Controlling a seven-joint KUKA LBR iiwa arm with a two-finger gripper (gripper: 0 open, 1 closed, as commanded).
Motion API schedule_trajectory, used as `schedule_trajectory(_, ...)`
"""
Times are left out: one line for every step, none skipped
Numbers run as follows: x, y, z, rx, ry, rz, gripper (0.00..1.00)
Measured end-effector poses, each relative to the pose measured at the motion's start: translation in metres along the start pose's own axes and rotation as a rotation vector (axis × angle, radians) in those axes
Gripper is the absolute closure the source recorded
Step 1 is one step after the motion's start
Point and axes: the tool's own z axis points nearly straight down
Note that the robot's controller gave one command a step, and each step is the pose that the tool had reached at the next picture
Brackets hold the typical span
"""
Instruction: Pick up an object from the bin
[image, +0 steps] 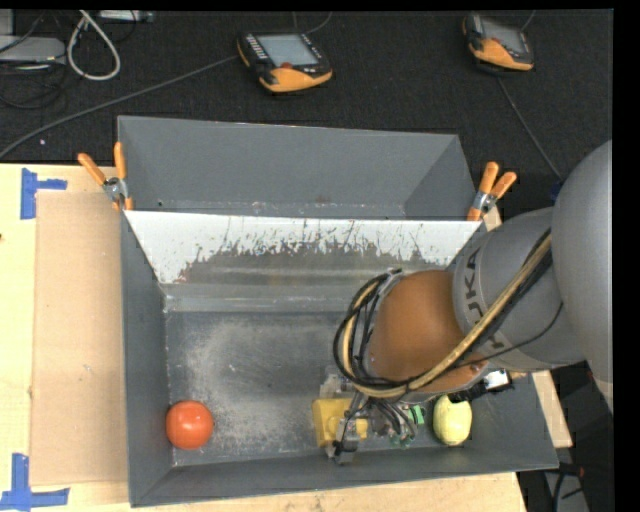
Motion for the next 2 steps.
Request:
schedule_trajectory(0.002, 0.0, -0.014, 0.001, 0.006, 0.001, 1.0)
schedule_trajectory(0.001, 0.0, -0.033, 0.0, 0.002, 0.002, 1.0)
